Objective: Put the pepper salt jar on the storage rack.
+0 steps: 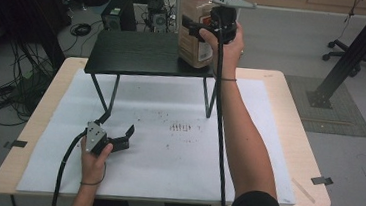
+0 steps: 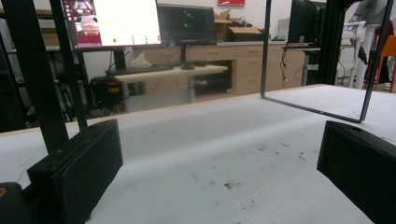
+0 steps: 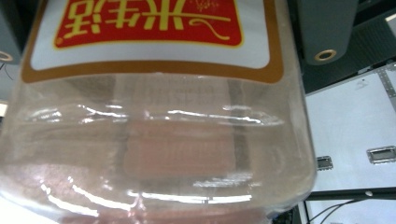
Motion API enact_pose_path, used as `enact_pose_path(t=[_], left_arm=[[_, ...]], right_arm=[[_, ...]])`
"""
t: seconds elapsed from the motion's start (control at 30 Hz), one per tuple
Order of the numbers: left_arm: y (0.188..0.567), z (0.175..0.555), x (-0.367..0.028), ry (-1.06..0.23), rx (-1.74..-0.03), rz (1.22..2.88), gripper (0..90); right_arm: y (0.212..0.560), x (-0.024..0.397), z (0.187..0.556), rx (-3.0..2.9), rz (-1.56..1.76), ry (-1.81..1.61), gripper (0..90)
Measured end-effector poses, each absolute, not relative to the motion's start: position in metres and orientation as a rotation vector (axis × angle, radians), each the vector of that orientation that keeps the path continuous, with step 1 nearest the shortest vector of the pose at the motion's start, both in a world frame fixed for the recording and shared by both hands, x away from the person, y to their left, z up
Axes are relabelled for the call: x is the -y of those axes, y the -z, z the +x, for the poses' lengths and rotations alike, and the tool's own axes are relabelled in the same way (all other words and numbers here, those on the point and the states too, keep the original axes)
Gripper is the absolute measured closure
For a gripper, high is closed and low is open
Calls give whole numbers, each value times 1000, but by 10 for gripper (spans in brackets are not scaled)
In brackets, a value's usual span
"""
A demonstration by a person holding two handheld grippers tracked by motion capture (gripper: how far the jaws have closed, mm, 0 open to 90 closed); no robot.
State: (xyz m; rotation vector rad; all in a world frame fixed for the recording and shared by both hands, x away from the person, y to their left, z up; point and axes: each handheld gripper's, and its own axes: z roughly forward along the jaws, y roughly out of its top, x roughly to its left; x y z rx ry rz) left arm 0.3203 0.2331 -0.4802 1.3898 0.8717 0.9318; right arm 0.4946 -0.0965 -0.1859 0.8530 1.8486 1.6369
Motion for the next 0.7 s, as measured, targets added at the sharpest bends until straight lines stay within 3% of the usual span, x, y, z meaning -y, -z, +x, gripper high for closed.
enact_pose_path(t=[0.7], left_arm=[[480,320,-233,-935,-872,1390,3]], right_arm=[[191,95,498,-1856,844,-1643,246]])
